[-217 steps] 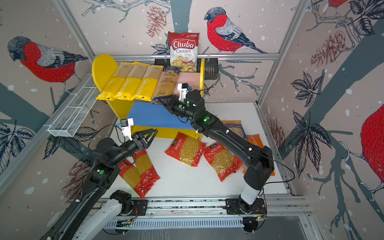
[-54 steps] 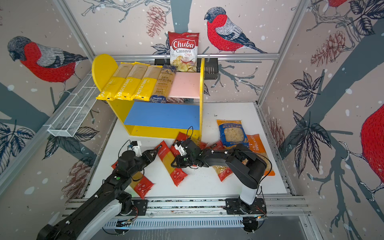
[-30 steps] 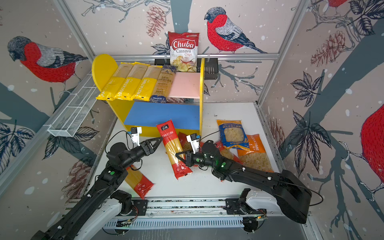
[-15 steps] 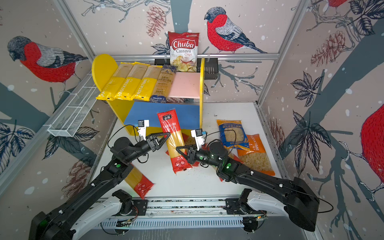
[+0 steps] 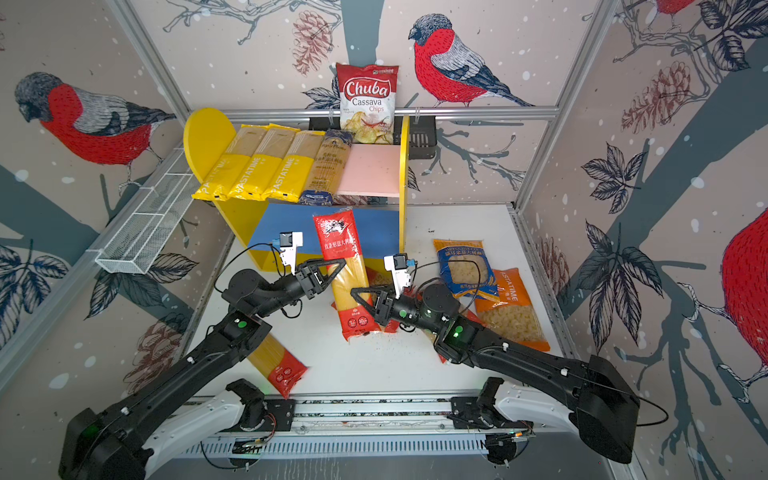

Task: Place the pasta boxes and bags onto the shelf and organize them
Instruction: 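Tilt the red spaghetti pack upright and lift it toward the pink shelf with both grippers, then lay the pack on the pink shelf with the right gripper while the left withdraws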

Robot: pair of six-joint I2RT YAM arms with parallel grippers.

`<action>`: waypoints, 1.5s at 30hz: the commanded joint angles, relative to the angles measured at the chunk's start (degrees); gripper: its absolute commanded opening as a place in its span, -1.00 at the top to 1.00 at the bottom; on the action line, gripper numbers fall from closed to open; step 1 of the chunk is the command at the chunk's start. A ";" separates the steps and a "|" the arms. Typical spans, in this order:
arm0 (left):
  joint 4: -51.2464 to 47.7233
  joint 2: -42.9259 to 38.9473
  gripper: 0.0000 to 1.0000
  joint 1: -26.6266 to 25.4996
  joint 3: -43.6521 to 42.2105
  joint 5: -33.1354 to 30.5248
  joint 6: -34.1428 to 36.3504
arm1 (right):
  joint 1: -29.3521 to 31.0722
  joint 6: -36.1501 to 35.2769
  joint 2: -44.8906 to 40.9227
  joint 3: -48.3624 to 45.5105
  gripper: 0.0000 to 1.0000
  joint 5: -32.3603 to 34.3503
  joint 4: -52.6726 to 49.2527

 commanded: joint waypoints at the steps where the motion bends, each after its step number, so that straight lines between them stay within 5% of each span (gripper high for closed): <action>1: 5.50 0.60 0.58 -0.04 1.91 0.41 1.80 | 0.21 -0.03 -0.90 -0.13 0.48 -0.14 7.91; 10: 5.33 2.60 0.80 -0.04 7.24 0.26 2.37 | 0.25 -1.52 -2.04 -2.29 -0.02 -0.14 5.02; 17: 2.02 5.36 0.81 0.04 14.26 0.50 5.05 | 1.26 -4.22 -2.18 -2.40 -0.10 -2.02 1.62; 20: 2.09 6.64 0.81 0.05 15.98 0.80 5.03 | 1.35 -4.74 -2.66 -2.81 -0.01 -1.46 1.88; 26: 5.51 8.21 0.74 0.00 15.61 1.39 1.82 | 0.63 -5.30 -3.20 -1.75 0.51 1.02 3.49; 32: 0.88 6.88 0.09 0.07 16.74 -0.46 3.98 | -2.73 -3.87 -3.16 2.18 0.70 2.40 4.13; 37: -2.07 5.02 -0.32 1.59 15.60 -1.84 4.66 | -3.71 -4.93 -0.27 10.90 0.77 2.50 -0.08; 45: -6.82 -2.33 -0.35 5.27 9.79 -5.32 4.60 | -6.93 -0.30 10.30 35.21 0.86 9.88 -21.99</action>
